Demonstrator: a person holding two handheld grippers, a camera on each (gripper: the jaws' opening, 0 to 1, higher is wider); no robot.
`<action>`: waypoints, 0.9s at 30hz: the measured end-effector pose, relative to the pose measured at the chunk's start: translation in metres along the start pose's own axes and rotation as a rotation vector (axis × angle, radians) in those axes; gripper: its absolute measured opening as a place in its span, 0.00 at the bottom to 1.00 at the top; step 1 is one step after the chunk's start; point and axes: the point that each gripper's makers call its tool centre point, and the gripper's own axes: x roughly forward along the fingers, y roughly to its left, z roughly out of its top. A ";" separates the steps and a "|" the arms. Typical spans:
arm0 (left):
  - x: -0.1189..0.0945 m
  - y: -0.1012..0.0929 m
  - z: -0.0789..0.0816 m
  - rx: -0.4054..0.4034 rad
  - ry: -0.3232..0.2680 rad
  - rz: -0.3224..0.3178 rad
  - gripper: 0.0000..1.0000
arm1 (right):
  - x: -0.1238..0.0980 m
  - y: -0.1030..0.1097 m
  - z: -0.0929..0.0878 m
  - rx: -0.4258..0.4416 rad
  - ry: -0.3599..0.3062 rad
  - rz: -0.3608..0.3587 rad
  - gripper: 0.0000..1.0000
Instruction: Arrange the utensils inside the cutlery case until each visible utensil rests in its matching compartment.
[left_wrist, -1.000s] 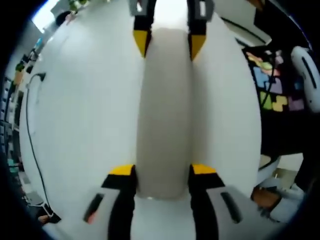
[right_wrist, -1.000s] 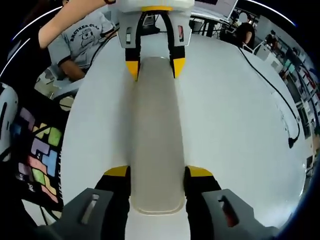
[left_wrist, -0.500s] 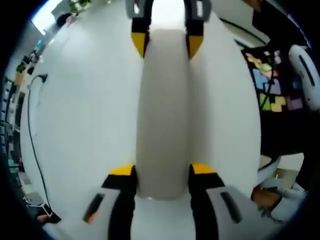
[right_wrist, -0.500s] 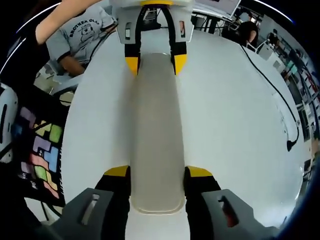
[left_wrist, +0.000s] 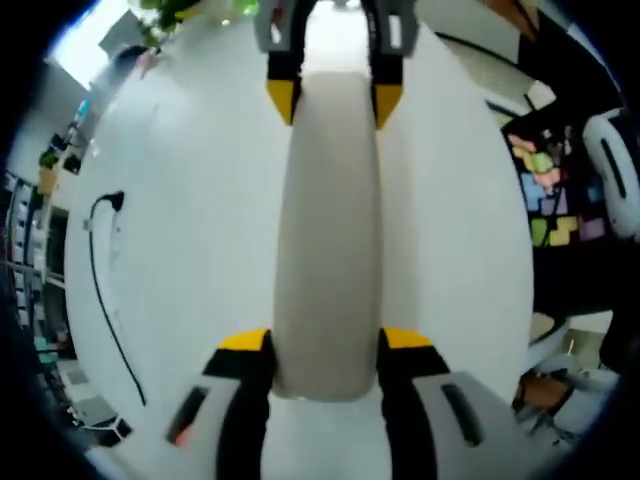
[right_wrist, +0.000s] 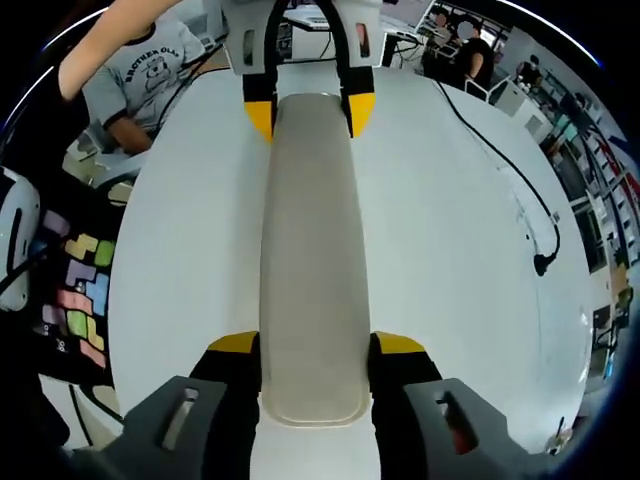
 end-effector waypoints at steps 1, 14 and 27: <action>0.003 0.002 0.001 -0.001 0.001 -0.001 0.43 | 0.001 -0.005 -0.002 -0.007 0.000 -0.002 0.43; 0.028 0.028 0.008 -0.007 0.019 -0.019 0.43 | 0.015 -0.031 -0.016 -0.003 0.054 0.002 0.43; 0.041 0.028 0.007 -0.036 0.019 -0.068 0.43 | 0.026 -0.036 -0.023 -0.004 0.061 0.046 0.44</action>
